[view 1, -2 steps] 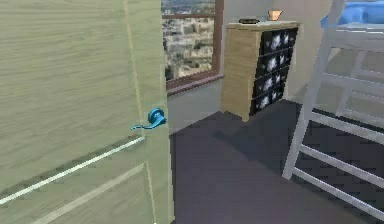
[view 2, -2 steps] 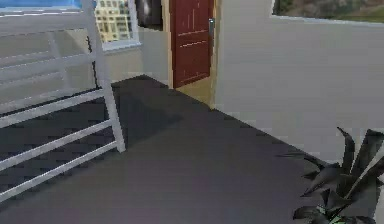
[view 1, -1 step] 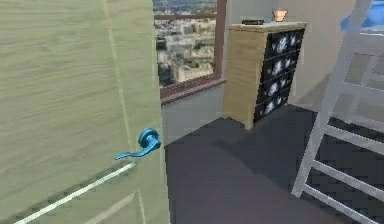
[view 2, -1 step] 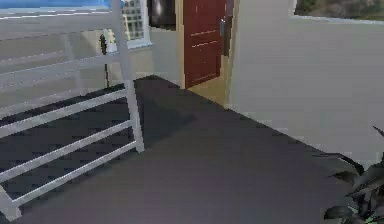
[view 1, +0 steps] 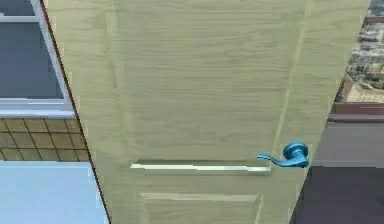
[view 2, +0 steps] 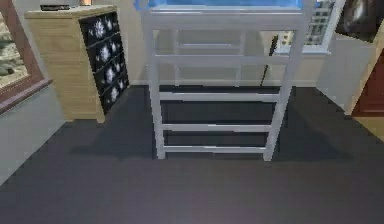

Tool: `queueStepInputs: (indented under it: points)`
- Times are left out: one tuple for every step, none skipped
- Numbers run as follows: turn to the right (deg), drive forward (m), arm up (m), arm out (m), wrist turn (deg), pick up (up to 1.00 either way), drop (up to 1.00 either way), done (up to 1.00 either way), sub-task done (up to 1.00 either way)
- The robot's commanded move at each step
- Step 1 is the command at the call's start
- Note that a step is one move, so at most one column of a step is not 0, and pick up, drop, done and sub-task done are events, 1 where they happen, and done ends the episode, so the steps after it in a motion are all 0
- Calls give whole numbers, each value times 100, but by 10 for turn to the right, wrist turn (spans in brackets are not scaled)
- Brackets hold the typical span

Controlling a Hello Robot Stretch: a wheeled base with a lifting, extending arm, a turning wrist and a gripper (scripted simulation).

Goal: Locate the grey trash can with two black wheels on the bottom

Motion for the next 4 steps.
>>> queueStepInputs:
  points:
    - [-450, 0, 0, 0, 0, 0, 0, 0, 0]
    - [-90, 0, 0, 0, 0, 0, 0, 0, 0]
    - [0, 50, 0, 0, 0, 0, 0, 0, 0]
    - [-270, 0, 0, 0, 0, 0, 0, 0, 0]
